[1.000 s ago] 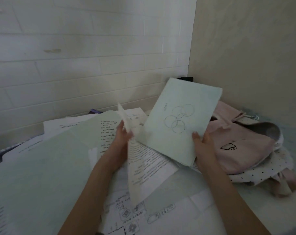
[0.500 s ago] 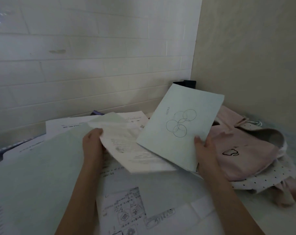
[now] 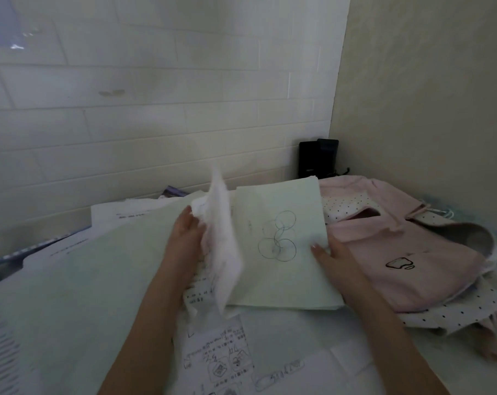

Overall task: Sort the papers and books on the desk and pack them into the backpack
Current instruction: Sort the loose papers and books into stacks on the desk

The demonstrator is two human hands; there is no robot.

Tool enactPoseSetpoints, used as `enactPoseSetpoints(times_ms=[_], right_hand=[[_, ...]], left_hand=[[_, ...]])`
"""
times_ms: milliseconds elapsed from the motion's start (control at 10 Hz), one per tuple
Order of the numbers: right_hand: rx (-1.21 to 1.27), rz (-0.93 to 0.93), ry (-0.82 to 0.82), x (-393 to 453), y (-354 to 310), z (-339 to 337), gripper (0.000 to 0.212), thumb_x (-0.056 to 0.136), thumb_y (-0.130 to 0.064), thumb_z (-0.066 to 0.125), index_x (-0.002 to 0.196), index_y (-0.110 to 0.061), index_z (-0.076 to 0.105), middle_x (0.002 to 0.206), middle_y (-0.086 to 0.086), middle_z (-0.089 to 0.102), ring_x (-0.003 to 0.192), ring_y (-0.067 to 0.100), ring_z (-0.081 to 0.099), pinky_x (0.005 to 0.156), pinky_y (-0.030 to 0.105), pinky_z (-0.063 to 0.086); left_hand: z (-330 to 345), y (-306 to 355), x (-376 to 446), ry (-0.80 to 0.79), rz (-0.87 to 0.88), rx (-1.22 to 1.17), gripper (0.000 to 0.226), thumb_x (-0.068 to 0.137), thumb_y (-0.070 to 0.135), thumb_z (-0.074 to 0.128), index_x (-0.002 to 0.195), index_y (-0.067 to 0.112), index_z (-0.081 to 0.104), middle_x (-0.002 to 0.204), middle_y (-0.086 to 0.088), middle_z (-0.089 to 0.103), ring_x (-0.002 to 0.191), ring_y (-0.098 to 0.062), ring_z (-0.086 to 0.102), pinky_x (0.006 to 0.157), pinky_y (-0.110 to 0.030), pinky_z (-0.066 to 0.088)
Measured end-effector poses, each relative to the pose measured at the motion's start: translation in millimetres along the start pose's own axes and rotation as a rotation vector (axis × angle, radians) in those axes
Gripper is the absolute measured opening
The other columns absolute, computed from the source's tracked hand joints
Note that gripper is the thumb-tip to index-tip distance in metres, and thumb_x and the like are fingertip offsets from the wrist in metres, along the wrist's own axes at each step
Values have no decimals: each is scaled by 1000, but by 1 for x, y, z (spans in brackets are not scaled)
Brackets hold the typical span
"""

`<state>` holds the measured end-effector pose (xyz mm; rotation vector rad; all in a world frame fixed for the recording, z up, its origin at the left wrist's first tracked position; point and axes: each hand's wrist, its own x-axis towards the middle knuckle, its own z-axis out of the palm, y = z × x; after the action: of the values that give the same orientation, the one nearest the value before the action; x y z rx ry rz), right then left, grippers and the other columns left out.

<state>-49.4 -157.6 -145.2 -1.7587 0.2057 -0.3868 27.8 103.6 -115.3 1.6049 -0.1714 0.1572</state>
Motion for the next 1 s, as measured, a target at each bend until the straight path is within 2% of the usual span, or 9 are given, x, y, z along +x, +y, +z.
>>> enactPoseSetpoints(times_ms=[100, 200, 300, 400, 500, 600, 800, 900, 1000], right_hand=[[-7, -4, 21, 1, 2, -1, 20, 97, -15, 51, 113, -23, 59, 110, 4, 70, 97, 21, 66, 87, 41, 54], [33, 17, 50, 2, 2, -2, 22, 97, -16, 51, 116, -23, 58, 108, 0, 69, 96, 17, 65, 85, 35, 52], [92, 38, 66, 2, 1, -3, 21, 97, -14, 51, 117, -17, 58, 107, 5, 69, 93, 22, 66, 82, 36, 53], [103, 47, 59, 2, 1, -3, 24, 98, -15, 51, 121, -15, 58, 109, 6, 69, 95, 24, 66, 80, 35, 54], [133, 58, 81, 1, 1, -3, 23, 98, -16, 51, 119, -19, 58, 107, 2, 68, 91, 19, 66, 73, 29, 53], [141, 69, 101, 2, 2, -3, 25, 97, -17, 51, 122, -20, 57, 108, 3, 68, 92, 20, 66, 76, 31, 54], [147, 71, 88, 3, 2, -3, 27, 98, -18, 51, 124, -21, 56, 110, 2, 68, 93, 19, 66, 81, 34, 53], [180, 100, 75, 3, 1, -4, 27, 97, -23, 52, 124, -24, 56, 110, 0, 67, 95, 21, 65, 80, 36, 52], [208, 94, 53, 1, -2, -6, 25, 97, -25, 52, 123, -24, 56, 108, 1, 68, 93, 22, 65, 75, 34, 52]], left_hand=[[13, 7, -7, -124, -44, -173, 79, 91, 10, 60, 152, 25, 13, 150, 5, 31, 128, -10, 39, 93, -21, 39], [6, 16, -13, -28, -465, -302, 61, 100, 16, 42, 153, 15, 12, 157, -7, 20, 142, -25, 26, 106, -16, 32], [-6, 11, 5, 375, -585, -1617, 47, 102, 20, 36, 148, 19, 28, 155, -10, 28, 139, -29, 33, 109, -46, 34], [-2, -11, 8, 123, -105, -614, 53, 101, 6, 38, 150, 18, 22, 149, -9, 33, 139, -22, 33, 103, -35, 43], [11, -18, 4, 278, 162, 54, 66, 91, -13, 37, 148, 21, 29, 154, -1, 26, 138, -6, 26, 113, -25, 29], [20, -13, -7, 206, 246, 242, 68, 90, -12, 33, 148, 21, 26, 155, 4, 20, 142, -11, 22, 117, -25, 17], [16, -3, -2, -106, -163, -175, 42, 92, 1, 52, 133, 12, 47, 113, -8, 66, 85, -23, 70, 66, -33, 55], [31, 7, -14, -268, -249, -205, 11, 95, 14, 54, 98, 11, 63, 81, -8, 71, 67, -19, 70, 58, -30, 54], [44, 22, -17, -340, -412, -472, 25, 96, 32, 49, 79, 15, 56, 62, -2, 62, 52, -13, 60, 53, -25, 50]])
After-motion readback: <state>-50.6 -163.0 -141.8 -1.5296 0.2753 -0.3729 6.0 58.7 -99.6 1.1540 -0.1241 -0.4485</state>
